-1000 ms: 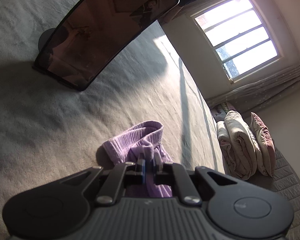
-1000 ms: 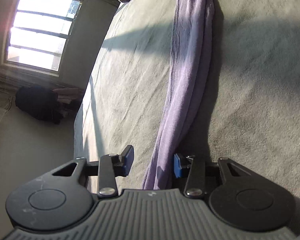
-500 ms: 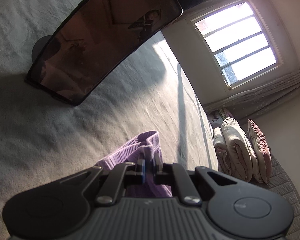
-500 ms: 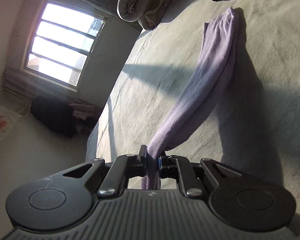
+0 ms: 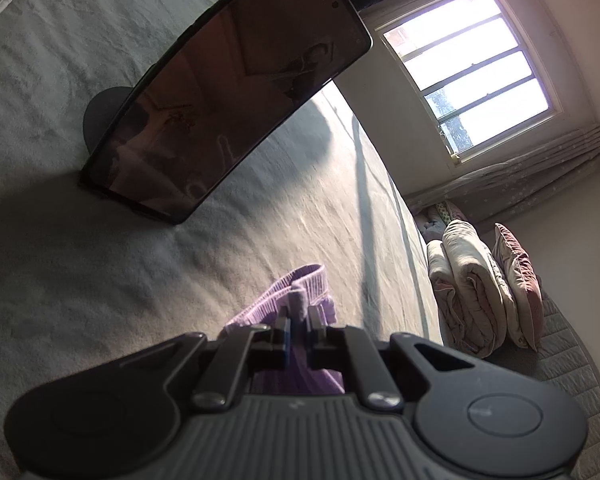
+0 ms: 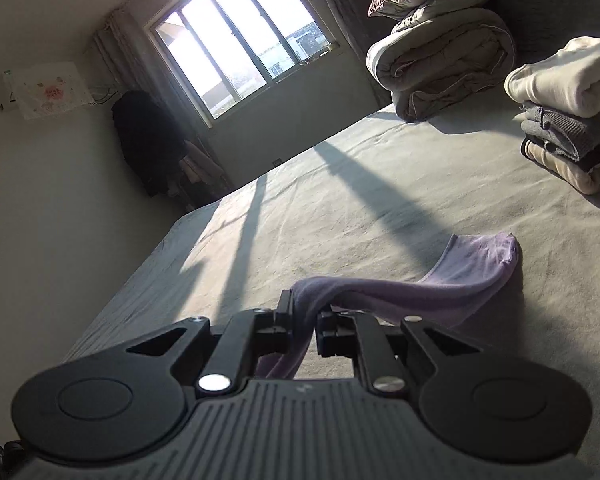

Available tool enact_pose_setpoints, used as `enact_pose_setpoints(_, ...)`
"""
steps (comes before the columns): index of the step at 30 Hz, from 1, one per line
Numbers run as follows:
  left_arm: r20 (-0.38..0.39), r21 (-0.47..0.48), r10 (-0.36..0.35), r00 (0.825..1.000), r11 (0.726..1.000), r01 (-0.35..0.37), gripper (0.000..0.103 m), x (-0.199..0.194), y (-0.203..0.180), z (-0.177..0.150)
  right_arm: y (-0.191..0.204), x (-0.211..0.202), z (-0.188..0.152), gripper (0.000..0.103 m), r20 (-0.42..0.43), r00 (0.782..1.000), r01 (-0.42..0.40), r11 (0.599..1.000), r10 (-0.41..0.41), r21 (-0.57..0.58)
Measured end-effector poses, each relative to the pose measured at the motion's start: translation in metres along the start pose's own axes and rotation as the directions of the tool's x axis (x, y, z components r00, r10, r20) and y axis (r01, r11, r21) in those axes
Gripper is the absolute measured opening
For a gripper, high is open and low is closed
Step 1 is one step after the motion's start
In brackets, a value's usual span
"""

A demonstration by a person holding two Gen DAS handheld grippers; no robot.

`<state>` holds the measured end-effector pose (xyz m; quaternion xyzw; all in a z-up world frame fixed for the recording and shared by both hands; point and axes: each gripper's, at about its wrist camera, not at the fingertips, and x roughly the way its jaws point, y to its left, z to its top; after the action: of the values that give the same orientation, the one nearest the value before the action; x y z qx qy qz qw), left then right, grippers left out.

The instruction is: Fold clothes

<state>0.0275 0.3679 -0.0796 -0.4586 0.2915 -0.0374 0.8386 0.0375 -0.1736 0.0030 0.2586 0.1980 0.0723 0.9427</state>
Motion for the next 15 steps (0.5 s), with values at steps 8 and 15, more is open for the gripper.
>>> enact_pose_setpoints(8,-0.016,0.036,0.049,0.999,0.998,-0.048,0.007,-0.004,0.003,-0.003,-0.008,-0.020,-0.020,0.014,-0.042,0.998,0.040,0.998,-0.042,-0.048)
enact_pose_setpoints(15,-0.039,0.059,0.140,0.989,0.989,-0.137,0.011,0.004,0.006,-0.008,-0.016,-0.015,-0.049,0.014,-0.158,0.980,0.097,0.985,-0.119,-0.141)
